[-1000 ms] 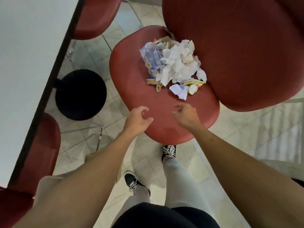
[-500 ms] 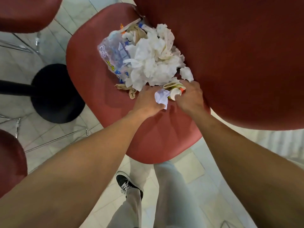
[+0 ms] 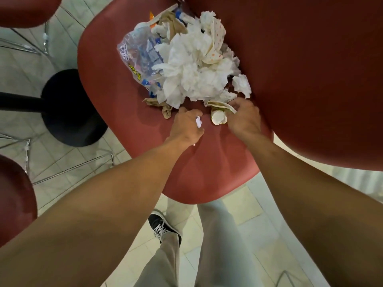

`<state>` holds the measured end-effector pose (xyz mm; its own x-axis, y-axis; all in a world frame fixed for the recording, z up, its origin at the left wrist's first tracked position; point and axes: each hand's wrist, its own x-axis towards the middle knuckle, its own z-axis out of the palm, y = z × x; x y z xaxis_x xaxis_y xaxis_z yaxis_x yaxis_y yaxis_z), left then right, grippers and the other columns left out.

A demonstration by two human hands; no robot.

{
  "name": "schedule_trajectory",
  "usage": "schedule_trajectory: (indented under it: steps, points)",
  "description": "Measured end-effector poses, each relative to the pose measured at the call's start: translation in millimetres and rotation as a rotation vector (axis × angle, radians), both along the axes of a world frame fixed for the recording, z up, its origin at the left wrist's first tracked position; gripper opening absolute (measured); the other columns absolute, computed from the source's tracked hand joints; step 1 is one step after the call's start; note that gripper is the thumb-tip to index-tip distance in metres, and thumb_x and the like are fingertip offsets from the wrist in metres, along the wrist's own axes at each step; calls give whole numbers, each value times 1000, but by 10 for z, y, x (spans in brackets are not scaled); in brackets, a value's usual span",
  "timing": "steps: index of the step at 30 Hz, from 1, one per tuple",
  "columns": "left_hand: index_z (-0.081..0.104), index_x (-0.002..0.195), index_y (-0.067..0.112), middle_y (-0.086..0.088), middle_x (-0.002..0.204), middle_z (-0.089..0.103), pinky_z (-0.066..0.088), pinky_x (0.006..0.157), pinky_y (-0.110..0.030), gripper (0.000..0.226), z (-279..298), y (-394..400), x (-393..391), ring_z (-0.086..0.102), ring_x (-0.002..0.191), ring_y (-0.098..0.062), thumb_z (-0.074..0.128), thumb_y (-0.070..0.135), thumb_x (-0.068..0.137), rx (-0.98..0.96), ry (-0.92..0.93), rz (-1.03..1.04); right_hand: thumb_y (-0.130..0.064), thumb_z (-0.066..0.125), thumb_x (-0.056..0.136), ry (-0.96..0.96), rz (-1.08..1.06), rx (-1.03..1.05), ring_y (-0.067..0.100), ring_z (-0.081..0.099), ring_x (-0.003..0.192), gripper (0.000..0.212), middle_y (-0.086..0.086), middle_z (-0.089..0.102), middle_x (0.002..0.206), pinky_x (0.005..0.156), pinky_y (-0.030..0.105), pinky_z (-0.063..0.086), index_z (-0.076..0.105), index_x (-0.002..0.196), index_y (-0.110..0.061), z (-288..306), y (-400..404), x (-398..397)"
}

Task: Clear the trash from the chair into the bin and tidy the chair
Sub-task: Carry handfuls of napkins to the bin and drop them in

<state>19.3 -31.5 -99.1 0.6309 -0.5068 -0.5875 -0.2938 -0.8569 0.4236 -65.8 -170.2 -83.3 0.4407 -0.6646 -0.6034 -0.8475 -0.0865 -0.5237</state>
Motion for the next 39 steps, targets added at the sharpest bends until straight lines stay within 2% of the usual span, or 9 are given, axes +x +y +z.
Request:
schedule_trajectory:
  steps: [5, 9, 17, 23, 27, 29, 31, 34, 39]
  points:
    - [67, 108, 20, -8, 127, 42, 38, 67, -1, 37, 371, 250, -59, 49, 84, -9, 73, 9, 74, -35, 39, 179, -21, 67, 79, -60, -38, 17, 19, 67, 87, 11, -5, 71, 88, 84, 40, 54, 69, 88, -26, 263, 195, -131]
    - [68, 102, 22, -4, 114, 37, 52, 83, -25, 33, 788, 559, -161, 60, 89, -20, 74, 11, 72, -75, 76, 268, -17, 66, 82, -83, -11, 5, 21, 66, 87, 10, -4, 67, 87, 81, 37, 54, 68, 89, -24, 583, 486, -216]
    - [71, 103, 20, -9, 116, 47, 44, 84, -19, 37, 1387, 1681, -533, 53, 95, -15, 77, 10, 67, -168, 24, 383, -19, 67, 84, -160, 102, -8, 23, 65, 87, 14, 2, 70, 94, 82, 34, 53, 69, 98, -18, 1195, 1510, -349]
    - [67, 101, 20, -4, 115, 45, 38, 49, -6, 37, 1669, 2809, -979, 48, 91, -11, 76, 4, 68, -210, 27, 544, -17, 67, 84, -166, 176, 29, 17, 64, 84, 15, 1, 71, 95, 79, 30, 52, 70, 99, -19, 1549, 2461, -580]
    - [61, 111, 20, -6, 119, 42, 40, 51, -9, 47, 1790, 3638, -1191, 55, 91, -16, 71, 1, 70, -266, 2, 691, -21, 67, 83, -154, 246, 18, 19, 66, 88, 17, 0, 72, 95, 81, 32, 53, 71, 99, -21, 1664, 3095, -676]
    - [60, 113, 18, -5, 120, 41, 41, 49, -6, 48, 1834, 4045, -1273, 55, 83, -8, 68, -4, 71, -284, -41, 759, -21, 66, 82, -159, 296, 19, 20, 66, 87, 19, 0, 73, 95, 80, 31, 53, 71, 100, -20, 1718, 3423, -683]
    - [60, 112, 17, -7, 120, 41, 39, 57, -3, 48, 1855, 4424, -1322, 53, 83, -10, 69, -6, 71, -261, -82, 799, -21, 65, 83, -162, 351, 23, 19, 64, 82, 19, 1, 71, 91, 72, 28, 49, 70, 101, -19, 1790, 3753, -679]
    - [61, 110, 19, -7, 120, 45, 42, 75, -19, 46, 1876, 4980, -1405, 54, 93, -18, 74, 0, 70, -220, -117, 888, -19, 64, 85, -181, 449, 48, 17, 61, 75, 12, 0, 67, 83, 66, 24, 41, 69, 96, -19, 1887, 4283, -655]
    - [60, 115, 14, -6, 122, 43, 38, 80, -20, 47, 1826, 5725, -1611, 50, 96, -14, 75, 7, 71, -237, -149, 1035, -20, 65, 85, -187, 591, 102, 16, 63, 75, 14, 1, 69, 82, 60, 24, 43, 68, 98, -17, 1924, 5116, -634]
